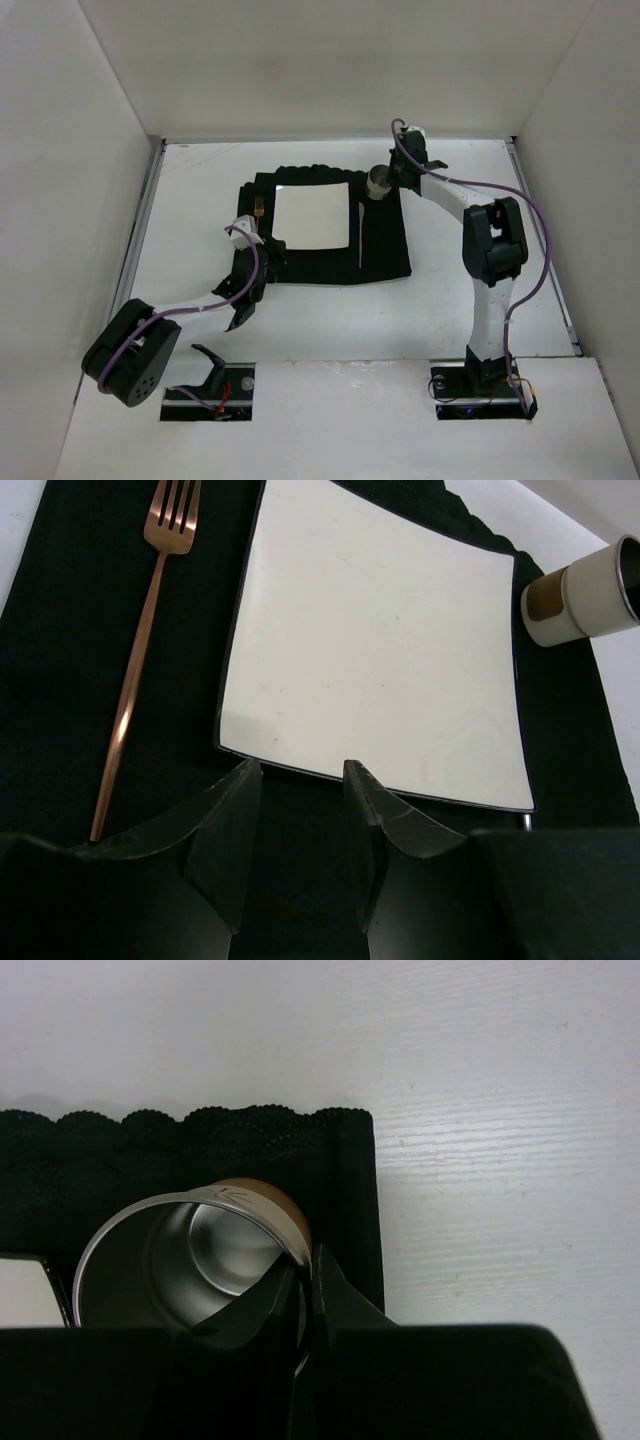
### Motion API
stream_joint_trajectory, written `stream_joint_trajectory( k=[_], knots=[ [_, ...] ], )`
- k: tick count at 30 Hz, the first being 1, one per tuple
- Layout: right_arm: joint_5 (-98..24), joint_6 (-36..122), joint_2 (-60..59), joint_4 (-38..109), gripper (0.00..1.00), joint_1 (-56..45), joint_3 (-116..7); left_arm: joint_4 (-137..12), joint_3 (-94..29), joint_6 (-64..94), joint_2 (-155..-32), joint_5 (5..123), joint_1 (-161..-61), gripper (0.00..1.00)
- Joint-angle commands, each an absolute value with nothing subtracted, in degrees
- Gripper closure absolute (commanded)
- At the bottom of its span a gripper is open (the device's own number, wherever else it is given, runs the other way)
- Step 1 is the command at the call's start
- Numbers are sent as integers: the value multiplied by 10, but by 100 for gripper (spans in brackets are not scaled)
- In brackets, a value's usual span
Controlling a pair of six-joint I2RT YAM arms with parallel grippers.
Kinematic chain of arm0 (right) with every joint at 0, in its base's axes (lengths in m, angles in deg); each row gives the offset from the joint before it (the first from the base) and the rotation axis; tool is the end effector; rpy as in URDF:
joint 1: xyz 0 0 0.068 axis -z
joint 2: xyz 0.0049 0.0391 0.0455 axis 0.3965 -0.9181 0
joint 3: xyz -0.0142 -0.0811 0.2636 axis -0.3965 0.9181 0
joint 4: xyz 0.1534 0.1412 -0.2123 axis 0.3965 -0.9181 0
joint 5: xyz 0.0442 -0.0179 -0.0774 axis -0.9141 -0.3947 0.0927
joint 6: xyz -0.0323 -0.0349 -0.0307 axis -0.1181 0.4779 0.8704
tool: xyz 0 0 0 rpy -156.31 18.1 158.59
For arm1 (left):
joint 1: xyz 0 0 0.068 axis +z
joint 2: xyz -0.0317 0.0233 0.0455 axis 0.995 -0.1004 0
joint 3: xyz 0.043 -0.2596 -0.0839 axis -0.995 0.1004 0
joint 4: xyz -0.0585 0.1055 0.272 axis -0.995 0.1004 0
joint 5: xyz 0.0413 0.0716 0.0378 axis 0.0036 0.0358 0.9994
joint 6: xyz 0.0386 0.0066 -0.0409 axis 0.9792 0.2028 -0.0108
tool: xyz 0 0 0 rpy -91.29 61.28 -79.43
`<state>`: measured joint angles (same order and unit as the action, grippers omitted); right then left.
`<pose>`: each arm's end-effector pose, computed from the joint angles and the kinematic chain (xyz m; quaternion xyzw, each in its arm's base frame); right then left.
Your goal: Set the dinner table for one person
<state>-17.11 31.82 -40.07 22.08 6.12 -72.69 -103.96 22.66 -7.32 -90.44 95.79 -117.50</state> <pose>0.4999 0.1465 0.1983 0.0507 0.9033 0.0363 0.4246 0.2239 -0.1282 0.1488 -0.1333 0.7560 -0.2149 0.6038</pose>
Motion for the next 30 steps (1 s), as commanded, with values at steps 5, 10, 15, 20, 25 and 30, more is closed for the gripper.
stream_joint_trajectory(
  k=[5,10,15,20,25,30],
  knots=[
    [-154,328,-395,218,72,58,-748,-1061,206,-81,-903,958,-1171,64],
    [-160,317,-344,229,52,57,-732,-1060,206,-81,-903,958,-1171,64],
    [-154,300,-253,265,37,57,-679,-1057,206,-81,-901,963,-1171,63],
    [-114,217,-102,397,40,50,-491,-1047,202,-74,-895,970,-1176,63],
    [-92,139,27,583,89,4,-241,-1017,187,-61,-897,995,-1187,69],
    [-47,86,82,589,96,-10,-118,-977,169,-61,-881,1027,-1183,84]
  ],
)
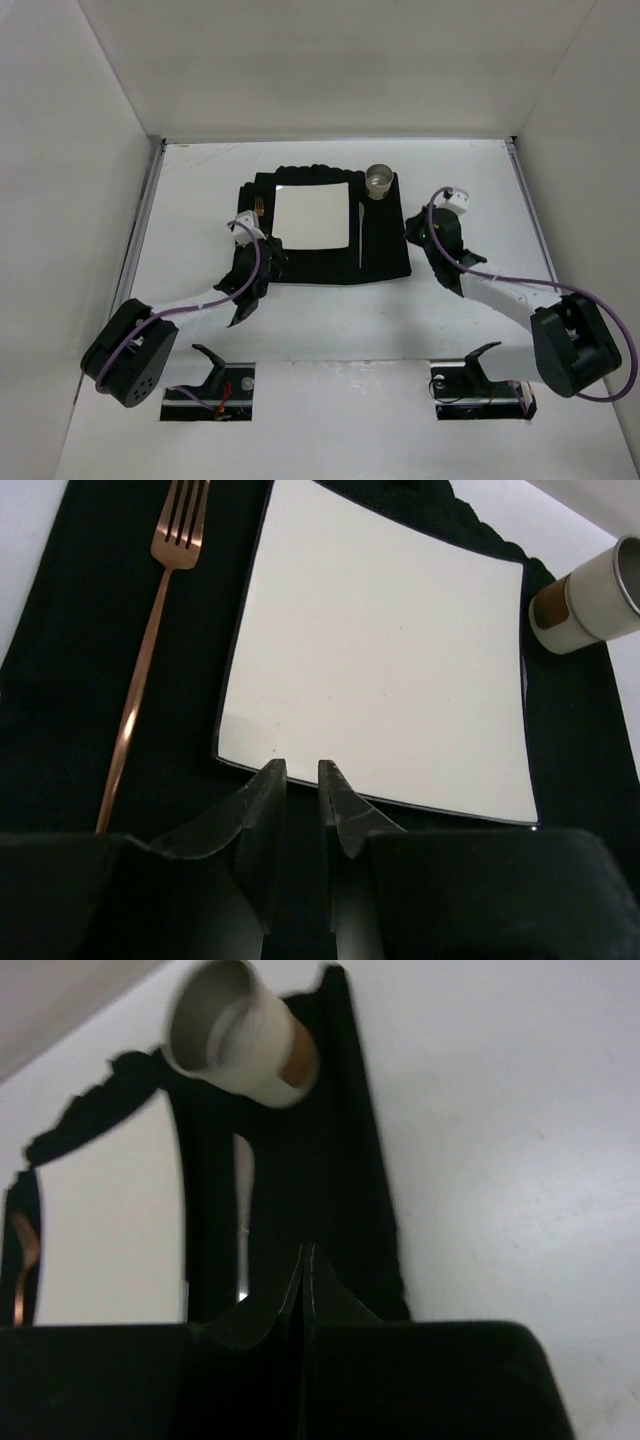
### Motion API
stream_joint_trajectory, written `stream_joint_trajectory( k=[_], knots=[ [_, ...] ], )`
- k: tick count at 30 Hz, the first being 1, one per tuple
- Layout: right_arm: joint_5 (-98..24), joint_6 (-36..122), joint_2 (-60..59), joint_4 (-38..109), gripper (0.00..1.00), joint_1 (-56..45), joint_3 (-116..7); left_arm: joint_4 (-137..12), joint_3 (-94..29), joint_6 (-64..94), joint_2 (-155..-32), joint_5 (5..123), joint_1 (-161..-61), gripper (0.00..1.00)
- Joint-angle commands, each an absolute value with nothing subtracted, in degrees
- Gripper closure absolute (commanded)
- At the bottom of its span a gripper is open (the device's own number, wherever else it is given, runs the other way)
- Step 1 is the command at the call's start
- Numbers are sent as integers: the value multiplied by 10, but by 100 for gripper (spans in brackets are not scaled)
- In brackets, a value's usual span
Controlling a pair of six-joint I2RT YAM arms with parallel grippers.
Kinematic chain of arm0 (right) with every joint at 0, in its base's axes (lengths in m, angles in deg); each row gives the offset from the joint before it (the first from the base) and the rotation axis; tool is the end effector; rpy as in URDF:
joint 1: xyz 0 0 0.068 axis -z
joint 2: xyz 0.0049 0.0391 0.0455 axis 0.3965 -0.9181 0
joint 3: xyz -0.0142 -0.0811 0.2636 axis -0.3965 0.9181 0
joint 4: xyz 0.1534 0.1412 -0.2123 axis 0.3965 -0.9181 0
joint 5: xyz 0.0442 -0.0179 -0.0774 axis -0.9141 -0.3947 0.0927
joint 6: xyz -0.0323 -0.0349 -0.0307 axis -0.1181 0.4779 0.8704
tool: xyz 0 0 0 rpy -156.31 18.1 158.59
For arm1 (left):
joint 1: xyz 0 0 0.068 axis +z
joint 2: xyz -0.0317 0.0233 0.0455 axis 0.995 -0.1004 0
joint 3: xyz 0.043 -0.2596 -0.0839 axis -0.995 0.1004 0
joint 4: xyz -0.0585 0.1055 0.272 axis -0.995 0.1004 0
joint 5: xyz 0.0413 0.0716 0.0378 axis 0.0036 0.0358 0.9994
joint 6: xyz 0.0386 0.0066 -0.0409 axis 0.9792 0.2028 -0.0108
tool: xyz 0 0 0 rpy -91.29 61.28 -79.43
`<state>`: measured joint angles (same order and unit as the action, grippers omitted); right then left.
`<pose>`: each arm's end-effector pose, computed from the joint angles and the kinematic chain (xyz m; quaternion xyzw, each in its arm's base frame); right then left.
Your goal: Set the dinner table for one person
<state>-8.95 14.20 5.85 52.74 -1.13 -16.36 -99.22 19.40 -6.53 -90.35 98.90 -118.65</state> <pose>0.2922 0.1181 0.2103 0.1786 0.7947 0.1583 0.5582 0.2301 -0.1364 0.1589 -0.1351 0.7612 -0.1912 0.6048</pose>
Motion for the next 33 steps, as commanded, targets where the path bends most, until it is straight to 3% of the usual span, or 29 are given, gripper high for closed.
stream_joint_trajectory(
  k=[1,6,9,12,17,23,33],
  knots=[
    [-43,70,93,593,94,-10,-96,-974,168,-63,-875,1035,-1180,84],
    [-44,32,136,646,84,-3,-23,-890,159,-90,-815,1113,-1171,82],
    [-64,37,137,665,73,-1,-12,-817,153,-120,-787,1151,-1152,79],
    [-85,20,124,680,60,-3,-3,-727,147,-150,-752,1155,-1113,77],
    [-139,8,152,685,49,15,9,-627,168,-198,-679,1144,-997,70],
    [-144,-7,147,698,47,17,16,-574,173,-227,-660,1056,-887,61],
    [-166,-9,136,696,46,28,13,-576,118,-188,-709,1029,-908,52]
  ],
)
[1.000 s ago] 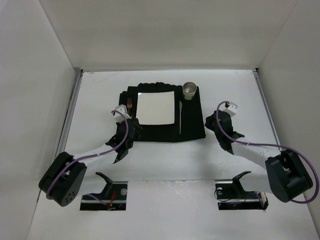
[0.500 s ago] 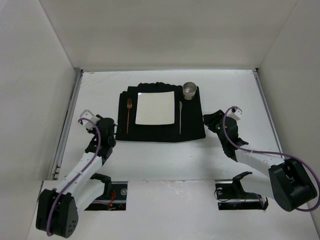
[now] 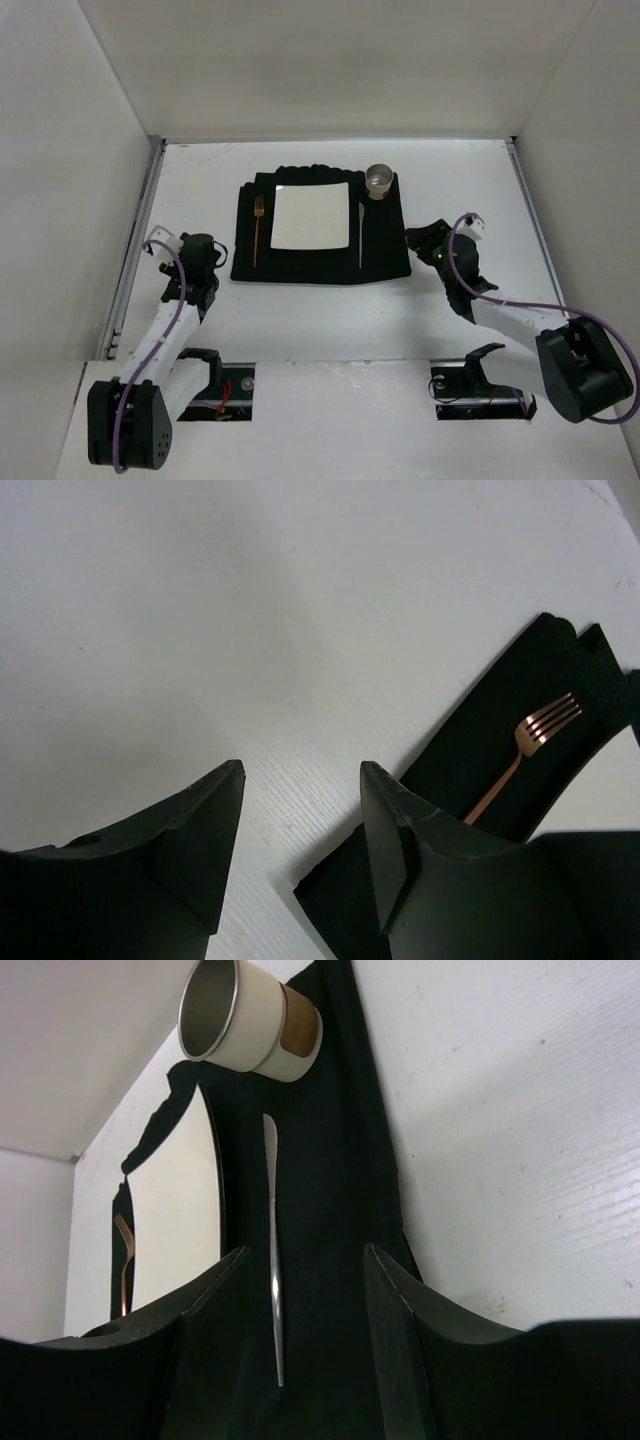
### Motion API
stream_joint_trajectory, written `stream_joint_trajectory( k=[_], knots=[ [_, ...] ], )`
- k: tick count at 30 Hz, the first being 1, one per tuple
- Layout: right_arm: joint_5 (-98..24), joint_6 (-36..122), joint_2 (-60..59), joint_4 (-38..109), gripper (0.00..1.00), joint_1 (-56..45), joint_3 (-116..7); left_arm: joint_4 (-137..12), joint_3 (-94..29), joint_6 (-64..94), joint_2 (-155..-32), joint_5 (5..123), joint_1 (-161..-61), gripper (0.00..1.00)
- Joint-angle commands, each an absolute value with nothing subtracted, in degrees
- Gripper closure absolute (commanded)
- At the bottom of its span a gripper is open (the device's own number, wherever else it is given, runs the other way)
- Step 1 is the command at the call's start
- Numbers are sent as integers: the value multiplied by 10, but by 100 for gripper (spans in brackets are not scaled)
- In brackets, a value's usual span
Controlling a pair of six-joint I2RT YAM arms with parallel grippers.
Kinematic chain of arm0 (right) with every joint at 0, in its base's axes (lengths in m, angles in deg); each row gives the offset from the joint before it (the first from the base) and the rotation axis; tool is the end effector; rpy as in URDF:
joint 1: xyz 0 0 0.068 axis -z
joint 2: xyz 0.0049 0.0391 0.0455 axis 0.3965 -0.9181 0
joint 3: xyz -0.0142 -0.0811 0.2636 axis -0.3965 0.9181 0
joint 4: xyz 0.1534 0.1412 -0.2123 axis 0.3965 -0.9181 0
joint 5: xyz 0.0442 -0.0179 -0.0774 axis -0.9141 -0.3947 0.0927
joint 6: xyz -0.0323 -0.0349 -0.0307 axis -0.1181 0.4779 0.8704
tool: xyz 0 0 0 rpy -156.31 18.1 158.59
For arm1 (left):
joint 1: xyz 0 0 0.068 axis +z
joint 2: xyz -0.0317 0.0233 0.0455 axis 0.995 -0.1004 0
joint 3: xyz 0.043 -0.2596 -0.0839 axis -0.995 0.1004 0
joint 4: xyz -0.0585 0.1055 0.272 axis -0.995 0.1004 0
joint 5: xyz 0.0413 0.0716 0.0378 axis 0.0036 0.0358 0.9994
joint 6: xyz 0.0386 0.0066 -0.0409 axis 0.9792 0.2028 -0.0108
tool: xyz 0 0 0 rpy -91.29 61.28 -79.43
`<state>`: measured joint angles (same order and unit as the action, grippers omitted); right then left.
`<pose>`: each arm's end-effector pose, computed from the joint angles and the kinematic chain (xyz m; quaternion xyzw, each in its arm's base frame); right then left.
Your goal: Set the dinner table for one person
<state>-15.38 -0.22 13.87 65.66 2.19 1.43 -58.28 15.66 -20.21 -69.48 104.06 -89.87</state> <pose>0.2442 0.0845 0.1604 0.2687 0.7560 0.2658 0.5344 0.2270 -0.0016 0.1942 -0.4217 0.7268 -0.0068 0.5421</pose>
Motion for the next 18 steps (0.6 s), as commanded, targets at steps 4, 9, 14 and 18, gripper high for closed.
stream_joint_trajectory(
  k=[4,9,14,18],
  knots=[
    [-163,-2,122,698,46,28,6,-583,121,-193,-715,1037,-919,51],
    [-175,-1,106,697,46,25,-5,-583,121,-184,-719,1039,-930,51],
    [-189,-5,97,697,46,25,-7,-587,110,-169,-729,1041,-948,52],
    [-181,-1,100,697,45,25,-6,-594,99,-165,-752,1056,-972,52]
  ],
)
